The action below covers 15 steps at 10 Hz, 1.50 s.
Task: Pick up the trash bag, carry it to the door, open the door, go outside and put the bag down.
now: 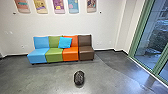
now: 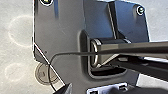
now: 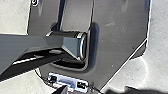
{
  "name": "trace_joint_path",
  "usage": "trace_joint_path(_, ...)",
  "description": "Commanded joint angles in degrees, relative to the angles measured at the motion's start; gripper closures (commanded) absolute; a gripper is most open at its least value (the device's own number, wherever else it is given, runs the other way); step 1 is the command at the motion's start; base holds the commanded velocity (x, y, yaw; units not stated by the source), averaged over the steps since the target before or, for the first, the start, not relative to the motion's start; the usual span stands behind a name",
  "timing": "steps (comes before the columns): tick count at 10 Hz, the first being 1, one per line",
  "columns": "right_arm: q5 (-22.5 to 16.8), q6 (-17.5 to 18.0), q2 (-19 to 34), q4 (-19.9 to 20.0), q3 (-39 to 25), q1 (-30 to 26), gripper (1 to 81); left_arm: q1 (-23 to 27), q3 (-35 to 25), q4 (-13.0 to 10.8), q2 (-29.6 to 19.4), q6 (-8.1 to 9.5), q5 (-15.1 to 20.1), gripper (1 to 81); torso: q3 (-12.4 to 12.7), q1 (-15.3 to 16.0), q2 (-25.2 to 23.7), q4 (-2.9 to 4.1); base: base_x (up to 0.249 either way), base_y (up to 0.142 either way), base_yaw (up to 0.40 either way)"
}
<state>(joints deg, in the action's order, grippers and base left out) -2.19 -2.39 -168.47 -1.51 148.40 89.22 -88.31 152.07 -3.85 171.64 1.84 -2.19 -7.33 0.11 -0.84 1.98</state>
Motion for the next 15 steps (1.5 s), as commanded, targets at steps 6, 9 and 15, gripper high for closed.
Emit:
trace_joint_path(6,-2.9,0.46,0.31,0.63,-0.14,-0.84,1.0,1.69,-0.1,2.09,0.02,0.36,3.34,1.0,0.0,0.0,0.0,0.0,0.132,0.061,0.0)
trace_joint_path(9,-2.9,0.37,0.13,0.37,-0.14,-0.84,1.0,1.69,-0.1,1.92,-0.16,0.36,3.34,1.0,0.0,0.0,0.0,0.0,0.13,0.02,0.0)
trace_joint_path(15,-2.9,0.37,0.13,0.02,-0.14,-0.93,1.0,1.78,-0.1,1.92,-0.16,0.36,3.34,1.0,0.0,-0.02,0.0,0.0,0.125,0.0,0.0)
